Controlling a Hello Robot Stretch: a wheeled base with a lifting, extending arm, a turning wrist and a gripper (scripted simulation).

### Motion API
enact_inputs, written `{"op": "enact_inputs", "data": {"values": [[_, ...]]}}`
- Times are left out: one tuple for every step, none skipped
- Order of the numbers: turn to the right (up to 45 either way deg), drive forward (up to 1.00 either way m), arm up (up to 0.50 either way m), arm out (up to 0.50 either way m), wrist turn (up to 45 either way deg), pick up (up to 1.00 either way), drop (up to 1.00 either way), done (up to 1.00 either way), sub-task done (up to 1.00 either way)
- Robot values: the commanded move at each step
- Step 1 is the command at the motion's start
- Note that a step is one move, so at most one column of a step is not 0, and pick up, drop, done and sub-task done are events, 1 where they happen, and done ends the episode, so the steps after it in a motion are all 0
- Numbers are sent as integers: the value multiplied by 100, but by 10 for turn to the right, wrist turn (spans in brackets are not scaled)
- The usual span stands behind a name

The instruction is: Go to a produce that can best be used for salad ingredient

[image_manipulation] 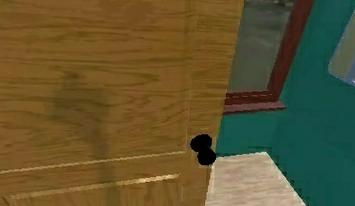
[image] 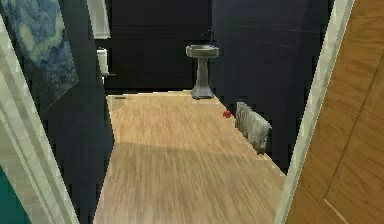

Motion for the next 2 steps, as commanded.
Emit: {"op": "enact_inputs", "data": {"values": [[-60, 0, 0, 0, 0, 0, 0, 0, 0], [0, 40, 0, 0, 0, 0, 0, 0, 0]]}}
